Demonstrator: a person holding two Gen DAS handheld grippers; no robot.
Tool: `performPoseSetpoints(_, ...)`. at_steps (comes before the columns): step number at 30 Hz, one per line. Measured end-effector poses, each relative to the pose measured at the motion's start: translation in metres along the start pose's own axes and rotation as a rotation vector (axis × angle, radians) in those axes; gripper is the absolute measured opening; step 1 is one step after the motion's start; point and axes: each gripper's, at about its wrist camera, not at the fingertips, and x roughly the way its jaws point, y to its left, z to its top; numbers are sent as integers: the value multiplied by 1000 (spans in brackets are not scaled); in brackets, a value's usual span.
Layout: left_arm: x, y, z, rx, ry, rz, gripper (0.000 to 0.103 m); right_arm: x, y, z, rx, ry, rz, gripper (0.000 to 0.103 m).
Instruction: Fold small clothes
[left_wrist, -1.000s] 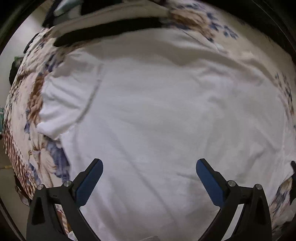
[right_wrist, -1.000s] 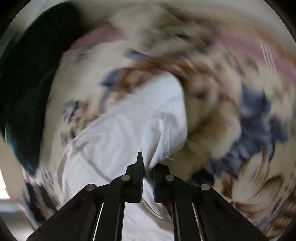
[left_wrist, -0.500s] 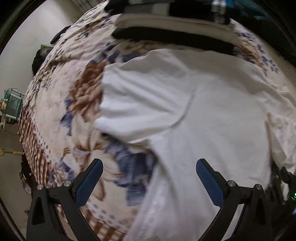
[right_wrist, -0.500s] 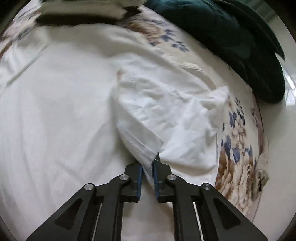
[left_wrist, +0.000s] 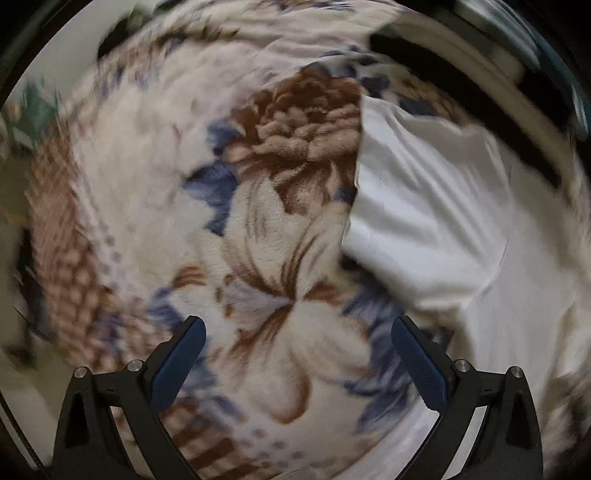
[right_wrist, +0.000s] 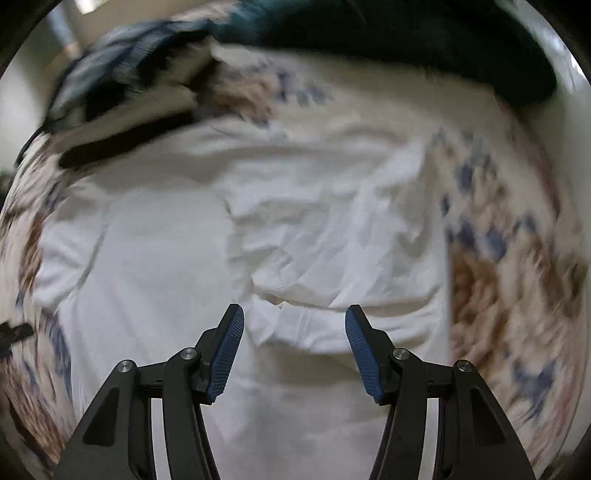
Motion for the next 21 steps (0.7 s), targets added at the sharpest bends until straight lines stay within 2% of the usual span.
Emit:
performPoseSetpoints(1, 7, 7, 6, -67, 37, -81, 103, 10, 3, 0, 19, 60, 40, 59)
performPoseSetpoints(2, 13, 11, 9, -121, 66, -142, 103, 12, 5, -4, 44, 77, 69, 59)
performPoseSetpoints(5, 36, 18, 18, -327, 156, -379, 103, -4, 6, -16, 95, 25, 47, 59)
performPoseSetpoints(7, 43, 12, 23, -380, 141, -441, 101, -13, -2, -22, 154, 11, 29, 59)
performPoseSetpoints(9, 45, -1, 30, -387, 94, -436, 97, -21, -14, -30, 230, 3, 17, 59)
performPoseSetpoints(10, 44, -9, 33, -377, 57, -434, 83, -24, -21, -33, 264, 0, 5, 59)
performPoseSetpoints(11, 42, -15, 36, -363, 36, -417, 51, -28, -28, -36, 300, -3, -3, 59)
performPoseSetpoints(13, 35, -29, 43, -309, -18, -419, 6, -34, -37, -41, 344, -5, -15, 59)
performPoseSetpoints(17, 11, -50, 50, -223, -141, -394, 4, -51, -59, -50, 403, -40, -43, 59)
performPoseSetpoints(19, -9, -66, 49, -122, -225, -372, 3, -59, -68, -57, 417, -57, -56, 59)
performPoseSetpoints(21, -38, -98, 43, 59, -330, -353, 3, -66, -81, -61, 439, -67, -60, 59)
